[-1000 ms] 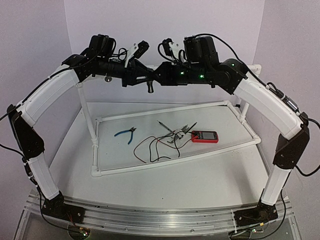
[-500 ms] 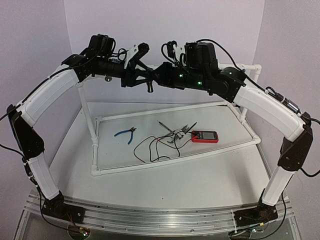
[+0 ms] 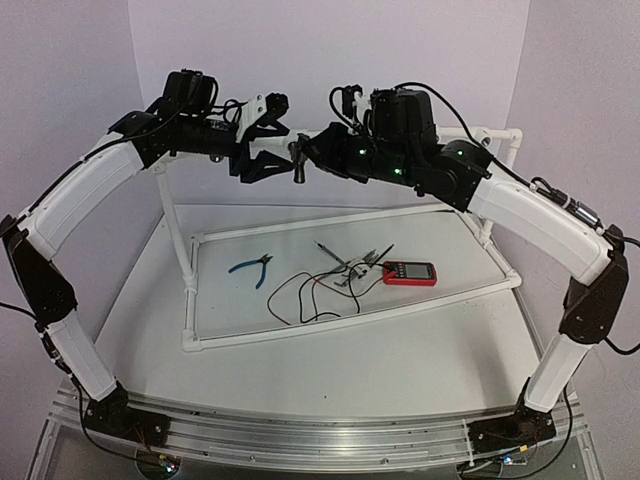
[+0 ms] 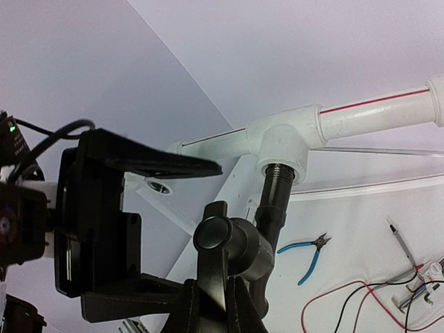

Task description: Install the water faucets

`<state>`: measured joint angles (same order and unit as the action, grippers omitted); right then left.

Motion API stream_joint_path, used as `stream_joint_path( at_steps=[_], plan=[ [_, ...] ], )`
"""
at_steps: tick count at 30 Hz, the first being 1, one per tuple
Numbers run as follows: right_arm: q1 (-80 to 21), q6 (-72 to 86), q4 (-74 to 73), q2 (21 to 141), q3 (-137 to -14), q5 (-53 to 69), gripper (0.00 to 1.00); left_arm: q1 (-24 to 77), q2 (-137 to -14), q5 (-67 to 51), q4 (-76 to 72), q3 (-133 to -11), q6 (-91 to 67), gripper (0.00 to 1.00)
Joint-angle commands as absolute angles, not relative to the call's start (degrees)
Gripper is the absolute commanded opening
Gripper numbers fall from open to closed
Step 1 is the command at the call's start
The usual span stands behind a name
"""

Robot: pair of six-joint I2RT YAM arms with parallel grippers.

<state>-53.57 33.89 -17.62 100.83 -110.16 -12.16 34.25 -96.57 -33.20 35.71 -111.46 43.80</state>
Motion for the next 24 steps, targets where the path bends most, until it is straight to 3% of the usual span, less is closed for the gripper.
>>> stream_joint_path(
  at_steps=[1,11,14,17,20,24],
  plan=[
    [-52.5,39.7,-18.3,100.0,-108.1,-20.0,0.0,33.1,-88.0,-36.0,31.4,-104.1,51.4,0.83],
    [-51.9,56.1,-3.3,94.9,-91.3,-24.2,0.0,32.5,-76.3,-39.7,6.1,-76.7,58.2,0.82],
    [-51.7,59.8,2.3,94.1,-87.2,-24.2,0.0,32.4,-78.6,-34.3,-3.2,-76.7,45.9,0.8],
    [-51.4,64.3,7.3,94.0,-82.8,-22.8,0.0,32.0,-81.1,-32.4,-2.9,-79.6,28.8,0.72],
    [-51.1,69.0,14.3,93.7,-77.9,-22.3,0.0,31.7,-80.8,-38.7,0.6,-79.3,14.6,0.63],
    [-50.4,73.5,20.1,94.2,-73.9,-20.3,0.0,31.7,-79.9,-44.0,1.1,-76.3,-3.5,0.63]
  ],
)
